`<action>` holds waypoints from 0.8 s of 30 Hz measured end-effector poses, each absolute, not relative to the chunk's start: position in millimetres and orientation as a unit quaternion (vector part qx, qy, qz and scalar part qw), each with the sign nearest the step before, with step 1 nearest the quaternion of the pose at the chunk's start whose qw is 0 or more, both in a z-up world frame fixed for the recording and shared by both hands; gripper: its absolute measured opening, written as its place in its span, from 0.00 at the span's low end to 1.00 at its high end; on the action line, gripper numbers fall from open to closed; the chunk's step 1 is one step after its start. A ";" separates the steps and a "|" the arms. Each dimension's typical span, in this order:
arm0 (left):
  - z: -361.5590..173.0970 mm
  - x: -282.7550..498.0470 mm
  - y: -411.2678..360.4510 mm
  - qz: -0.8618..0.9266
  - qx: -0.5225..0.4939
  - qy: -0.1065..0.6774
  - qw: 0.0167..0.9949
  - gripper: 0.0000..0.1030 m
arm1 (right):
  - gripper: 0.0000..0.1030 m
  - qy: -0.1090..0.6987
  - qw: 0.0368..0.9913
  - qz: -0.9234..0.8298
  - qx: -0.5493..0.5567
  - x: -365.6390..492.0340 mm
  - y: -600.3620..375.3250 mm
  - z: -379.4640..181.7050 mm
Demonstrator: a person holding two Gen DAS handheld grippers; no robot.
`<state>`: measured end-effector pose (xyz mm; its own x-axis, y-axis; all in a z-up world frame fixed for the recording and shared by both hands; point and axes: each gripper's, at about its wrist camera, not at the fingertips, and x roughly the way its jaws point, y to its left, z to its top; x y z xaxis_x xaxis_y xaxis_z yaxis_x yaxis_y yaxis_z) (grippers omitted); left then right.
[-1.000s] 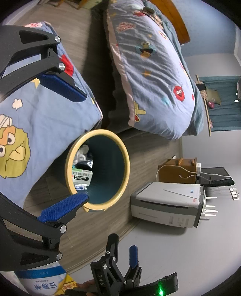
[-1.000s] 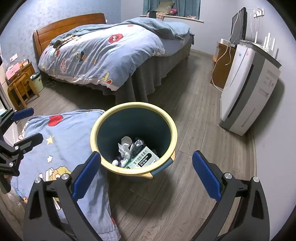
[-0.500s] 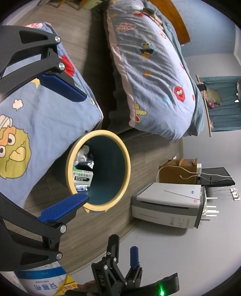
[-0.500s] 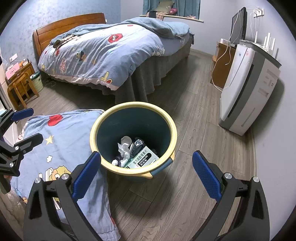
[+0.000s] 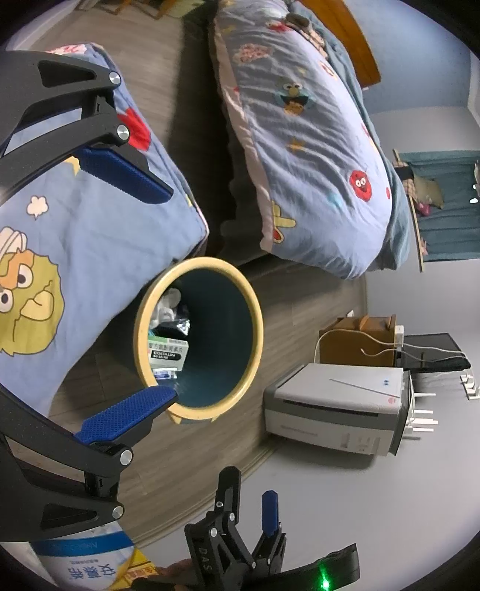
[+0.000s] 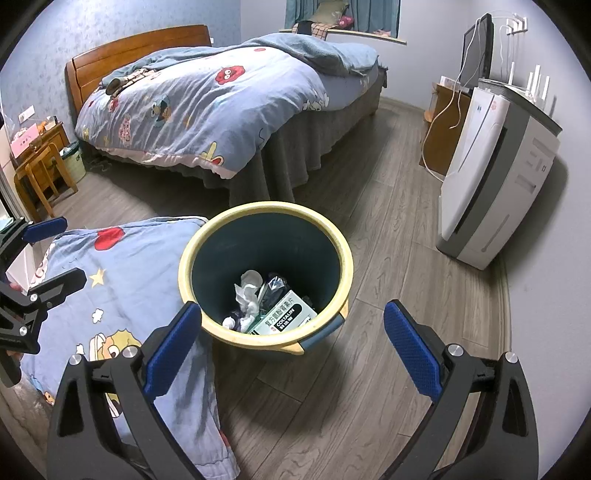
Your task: Collect trash
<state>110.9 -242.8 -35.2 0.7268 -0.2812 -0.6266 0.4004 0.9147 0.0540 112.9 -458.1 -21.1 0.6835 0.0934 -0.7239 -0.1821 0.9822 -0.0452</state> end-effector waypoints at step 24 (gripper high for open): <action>-32.9 112.2 -245.0 -0.181 0.096 0.326 0.923 0.95 | 0.94 0.398 0.913 0.073 -0.059 111.7 -455.0 -22.9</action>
<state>112.2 -245.0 -32.9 0.7222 -0.2723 -0.6358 0.3973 0.9158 0.0590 111.7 -455.0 -22.9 0.6727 0.0858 -0.7349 -0.1795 0.9825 -0.0496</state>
